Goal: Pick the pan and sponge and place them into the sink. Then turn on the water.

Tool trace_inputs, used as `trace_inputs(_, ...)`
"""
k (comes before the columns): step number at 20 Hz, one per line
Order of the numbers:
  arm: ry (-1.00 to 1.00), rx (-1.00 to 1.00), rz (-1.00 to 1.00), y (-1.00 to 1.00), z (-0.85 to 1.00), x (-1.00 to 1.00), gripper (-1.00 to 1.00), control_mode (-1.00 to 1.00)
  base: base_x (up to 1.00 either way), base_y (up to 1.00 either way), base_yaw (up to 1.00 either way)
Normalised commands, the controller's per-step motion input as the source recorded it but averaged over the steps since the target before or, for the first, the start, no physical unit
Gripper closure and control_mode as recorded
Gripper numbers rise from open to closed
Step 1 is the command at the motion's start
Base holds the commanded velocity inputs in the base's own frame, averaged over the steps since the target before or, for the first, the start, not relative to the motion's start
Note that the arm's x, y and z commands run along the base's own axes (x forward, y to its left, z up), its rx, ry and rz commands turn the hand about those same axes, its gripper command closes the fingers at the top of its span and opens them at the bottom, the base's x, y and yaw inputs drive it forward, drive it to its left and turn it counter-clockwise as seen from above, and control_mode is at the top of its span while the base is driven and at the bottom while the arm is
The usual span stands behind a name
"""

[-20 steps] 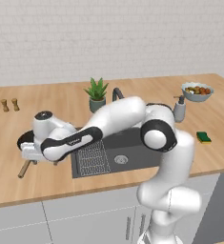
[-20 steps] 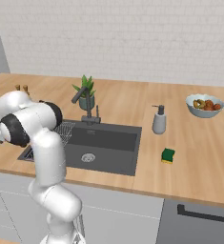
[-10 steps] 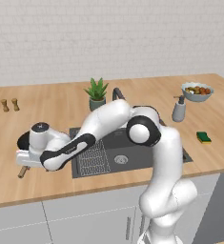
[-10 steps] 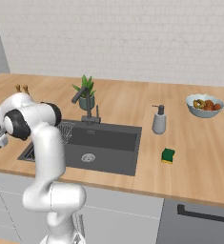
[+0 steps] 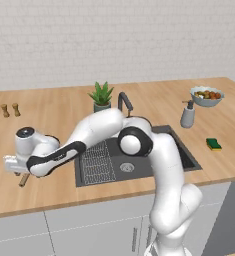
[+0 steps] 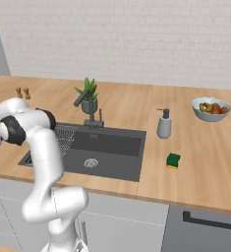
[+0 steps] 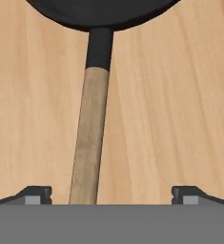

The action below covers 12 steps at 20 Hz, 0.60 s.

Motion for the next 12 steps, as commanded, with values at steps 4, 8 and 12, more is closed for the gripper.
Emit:
trace_inputs(4, 0.01, 0.0, -0.04, 0.18, 0.0, 0.32, -1.0, -1.0, 0.0, 0.0, 0.0)
trace_inputs(8, 0.04, -0.01, -0.05, 0.21, -0.03, 0.33, -1.0, -1.0, 0.0, 0.0, 0.0)
trace_inputs(12, 0.05, -0.01, -0.05, 0.07, -0.19, 0.17, -1.0, -1.0, 0.0, 0.0, 0.0)
